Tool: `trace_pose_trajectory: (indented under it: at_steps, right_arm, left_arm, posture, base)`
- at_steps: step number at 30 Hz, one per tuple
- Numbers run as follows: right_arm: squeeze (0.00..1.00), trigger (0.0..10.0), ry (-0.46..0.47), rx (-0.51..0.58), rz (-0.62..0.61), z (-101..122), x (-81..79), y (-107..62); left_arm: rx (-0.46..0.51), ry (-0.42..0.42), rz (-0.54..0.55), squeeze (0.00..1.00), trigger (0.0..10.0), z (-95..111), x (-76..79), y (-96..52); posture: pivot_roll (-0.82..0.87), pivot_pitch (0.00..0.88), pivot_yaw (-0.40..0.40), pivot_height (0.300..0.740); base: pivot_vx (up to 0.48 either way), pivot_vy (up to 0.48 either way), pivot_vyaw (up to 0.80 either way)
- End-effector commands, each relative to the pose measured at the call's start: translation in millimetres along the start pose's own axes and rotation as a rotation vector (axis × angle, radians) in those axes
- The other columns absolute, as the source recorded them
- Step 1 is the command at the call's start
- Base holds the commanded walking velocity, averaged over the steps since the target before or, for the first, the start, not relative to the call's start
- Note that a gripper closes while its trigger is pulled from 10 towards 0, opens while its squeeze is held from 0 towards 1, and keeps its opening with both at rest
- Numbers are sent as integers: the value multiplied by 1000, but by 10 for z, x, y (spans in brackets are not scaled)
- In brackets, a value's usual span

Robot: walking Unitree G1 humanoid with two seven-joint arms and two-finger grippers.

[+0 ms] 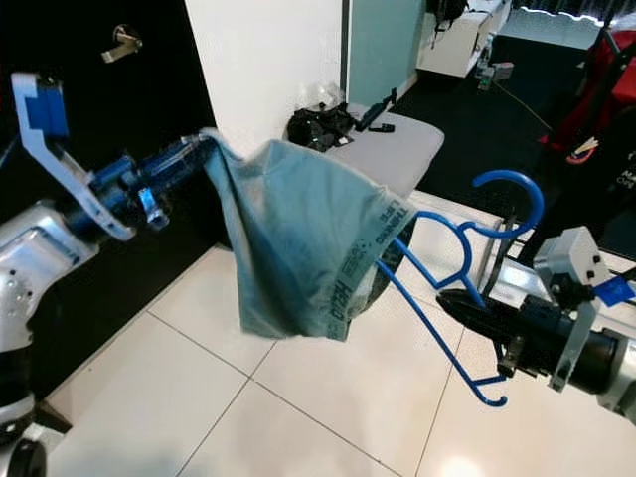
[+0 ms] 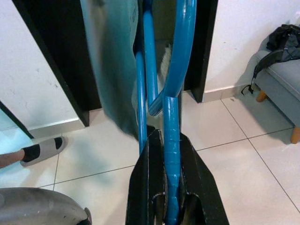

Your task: Hang hanger

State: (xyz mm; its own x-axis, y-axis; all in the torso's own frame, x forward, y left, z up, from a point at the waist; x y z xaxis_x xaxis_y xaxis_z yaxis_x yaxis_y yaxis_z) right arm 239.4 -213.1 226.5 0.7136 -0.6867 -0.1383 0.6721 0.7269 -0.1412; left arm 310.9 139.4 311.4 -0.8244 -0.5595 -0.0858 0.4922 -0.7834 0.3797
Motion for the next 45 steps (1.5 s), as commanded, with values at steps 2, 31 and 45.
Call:
trace_pose_trajectory:
  at_steps: [2, 31, 45]
  right_arm:
    - [0, 10000, -25, 34, 20, 110, -21, -12]
    - [0, 10000, 118, 19, 266, 8, -294, 47]
    - [0, 10000, 45, -165, 331, -384, -436, 369]
  left_arm:
    - [-79, 23, -105, 1000, 10000, -70, 164, -66]
    - [-64, 449, -168, 0, 10000, 1058, -54, -389]
    - [-334, 352, -383, 0, 10000, 149, 182, -192]
  posture:
    - [-74, 105, 6, 740]
    - [-41, 98, 2, 740]
    - [-33, 79, 14, 740]
  base:
    - [0, 0, 0]
    - [0, 0, 0]
    - [0, 0, 0]
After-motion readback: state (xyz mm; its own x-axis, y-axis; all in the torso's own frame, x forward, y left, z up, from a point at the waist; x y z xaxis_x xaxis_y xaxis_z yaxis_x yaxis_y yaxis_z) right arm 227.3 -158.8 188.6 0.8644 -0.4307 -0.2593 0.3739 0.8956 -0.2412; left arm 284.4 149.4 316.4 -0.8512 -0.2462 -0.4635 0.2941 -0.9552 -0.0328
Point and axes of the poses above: a point about 5 cm out from each wrist's last joint towards the gripper, its own y axis pointing out of the wrist towards the gripper, its own z axis along the axis of the wrist's last joint, x = y × z, the point moved 5 cm from there along y, pointing out of the wrist towards the gripper, and after that the axes turned 11 degrees about y, right-handed, at the moved point
